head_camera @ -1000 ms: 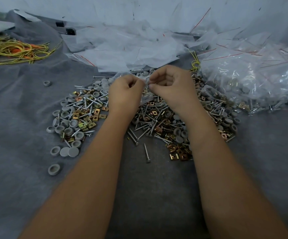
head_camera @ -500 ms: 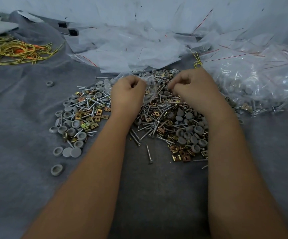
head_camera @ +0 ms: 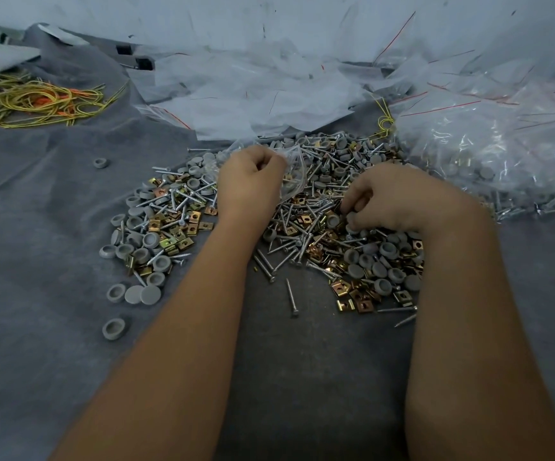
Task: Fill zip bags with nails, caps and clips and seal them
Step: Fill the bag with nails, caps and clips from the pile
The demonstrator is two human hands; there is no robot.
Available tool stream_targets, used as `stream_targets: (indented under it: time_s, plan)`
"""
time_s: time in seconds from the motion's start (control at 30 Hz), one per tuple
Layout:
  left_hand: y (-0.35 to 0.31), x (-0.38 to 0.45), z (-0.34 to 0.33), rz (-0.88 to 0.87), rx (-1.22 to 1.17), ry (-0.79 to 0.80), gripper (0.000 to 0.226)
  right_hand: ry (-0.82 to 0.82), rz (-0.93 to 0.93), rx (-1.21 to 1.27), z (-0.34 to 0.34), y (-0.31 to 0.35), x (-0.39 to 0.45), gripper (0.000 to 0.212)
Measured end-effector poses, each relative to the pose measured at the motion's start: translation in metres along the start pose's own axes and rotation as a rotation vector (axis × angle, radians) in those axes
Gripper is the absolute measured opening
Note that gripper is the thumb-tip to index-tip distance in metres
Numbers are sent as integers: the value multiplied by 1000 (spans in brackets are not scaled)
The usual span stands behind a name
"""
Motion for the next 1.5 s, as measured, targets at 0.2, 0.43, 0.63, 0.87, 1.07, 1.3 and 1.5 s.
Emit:
stream_targets:
  time_s: [0.2,0.43,0.63,0.87,1.07,1.3,1.5]
  plan:
    - [1,1,-1,14,0,-1,18,-79,19,-23,-3,2,3,21]
    - [2,1,-2,13,3,-9,18,-250,99,-92,-18,18,16,18]
    - [2,0,-2,6,15,-20,19,-330,135,-67,-32,21,31,15]
    - [2,1,-2,12,7,-32,21,-417,149,113,-33,14,35,4]
    - [1,0,-2,4,14,-25,19,-631,254,461,-27,16,35,10]
    - [-1,-1,-1,-29,20,-7,21,-686,403,436,-31,27,34,16]
    - [0,0,-1,-16,9,-32,21,-610,373,391,-34,26,34,18]
Point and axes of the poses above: each hand's wrist, its own x-axis towards the middle knuckle, its own z-axis out of the back of the hand, y = z × x, the point moved 1 cm from there along x, towards the middle knuckle, and after that the axes turned 6 degrees about y, right-handed, at the moved point
